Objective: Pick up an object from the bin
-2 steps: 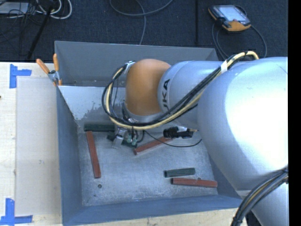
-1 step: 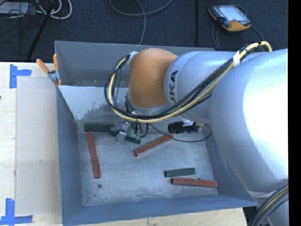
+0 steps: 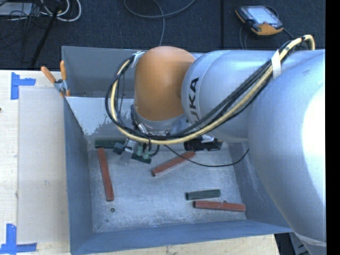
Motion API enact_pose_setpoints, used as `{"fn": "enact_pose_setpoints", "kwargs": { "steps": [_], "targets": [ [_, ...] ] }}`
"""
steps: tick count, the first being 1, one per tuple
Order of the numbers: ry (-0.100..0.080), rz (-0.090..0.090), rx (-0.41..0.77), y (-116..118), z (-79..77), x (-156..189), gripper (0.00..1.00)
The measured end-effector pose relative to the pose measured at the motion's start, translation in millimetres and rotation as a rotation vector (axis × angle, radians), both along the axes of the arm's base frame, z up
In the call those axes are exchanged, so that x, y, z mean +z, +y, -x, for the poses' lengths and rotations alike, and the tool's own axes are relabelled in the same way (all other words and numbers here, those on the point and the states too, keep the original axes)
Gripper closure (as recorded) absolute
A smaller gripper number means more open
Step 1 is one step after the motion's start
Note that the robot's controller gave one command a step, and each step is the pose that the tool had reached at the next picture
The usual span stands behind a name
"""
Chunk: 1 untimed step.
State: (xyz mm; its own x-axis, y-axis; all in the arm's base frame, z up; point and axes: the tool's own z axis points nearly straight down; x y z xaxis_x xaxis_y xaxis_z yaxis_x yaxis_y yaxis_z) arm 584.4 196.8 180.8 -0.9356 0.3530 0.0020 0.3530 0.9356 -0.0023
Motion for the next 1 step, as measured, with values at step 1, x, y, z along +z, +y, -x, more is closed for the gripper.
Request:
{"fn": "enact_pose_setpoints", "kwargs": {
  "steps": [1],
  "targets": [
    [-0.001,-0.002,0.02,-5.0,-23.5,38.0,1.0]
  ]
}}
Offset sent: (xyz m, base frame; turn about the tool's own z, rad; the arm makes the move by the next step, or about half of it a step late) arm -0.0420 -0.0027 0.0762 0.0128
